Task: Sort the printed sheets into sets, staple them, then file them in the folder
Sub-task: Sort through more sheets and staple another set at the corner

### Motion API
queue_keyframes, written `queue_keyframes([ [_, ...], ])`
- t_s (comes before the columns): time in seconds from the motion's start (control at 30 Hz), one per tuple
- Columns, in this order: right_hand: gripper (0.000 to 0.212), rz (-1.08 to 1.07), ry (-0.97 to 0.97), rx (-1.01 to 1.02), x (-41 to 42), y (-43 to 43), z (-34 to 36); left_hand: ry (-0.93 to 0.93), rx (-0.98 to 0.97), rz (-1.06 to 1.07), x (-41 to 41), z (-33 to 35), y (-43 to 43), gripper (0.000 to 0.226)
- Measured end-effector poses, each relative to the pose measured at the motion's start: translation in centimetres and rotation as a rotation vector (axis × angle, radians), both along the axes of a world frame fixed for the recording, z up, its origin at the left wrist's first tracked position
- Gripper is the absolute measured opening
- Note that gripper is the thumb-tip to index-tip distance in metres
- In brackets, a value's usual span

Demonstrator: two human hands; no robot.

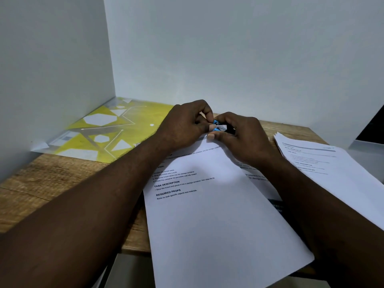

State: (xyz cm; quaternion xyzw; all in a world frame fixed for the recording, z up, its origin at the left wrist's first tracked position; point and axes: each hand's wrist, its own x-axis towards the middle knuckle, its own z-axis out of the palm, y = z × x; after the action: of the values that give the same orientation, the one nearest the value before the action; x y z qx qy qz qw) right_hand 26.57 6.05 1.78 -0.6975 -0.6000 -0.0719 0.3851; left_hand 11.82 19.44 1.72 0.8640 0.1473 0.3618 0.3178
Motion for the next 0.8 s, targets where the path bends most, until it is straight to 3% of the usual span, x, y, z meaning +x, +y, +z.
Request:
queue_keyframes([
  [0.43,0.039,-0.013,-0.003,0.022,-0.06,0.22,-0.11,-0.017,-0.081,-0.009,0.01,-0.11,-0.19,0.012],
  [0.53,0.028,-0.016,-0.02,0.024,0.05,0.22,-0.08,-0.024,-0.096,-0.003,-0.03,0.27,-0.28,0.023],
  [0.7,0.038,-0.04,-0.048,-0.004,0.12,0.11,-0.11,0.127,-0.052,-0.056,-0.34,0.33,-0.2,0.061],
  [0.8,0.039,-0.03,-0.03,0.006,0.04,0.19,-0.38,0.149,-0.019,-0.127,-0.31,-0.01,-0.59,0.064],
])
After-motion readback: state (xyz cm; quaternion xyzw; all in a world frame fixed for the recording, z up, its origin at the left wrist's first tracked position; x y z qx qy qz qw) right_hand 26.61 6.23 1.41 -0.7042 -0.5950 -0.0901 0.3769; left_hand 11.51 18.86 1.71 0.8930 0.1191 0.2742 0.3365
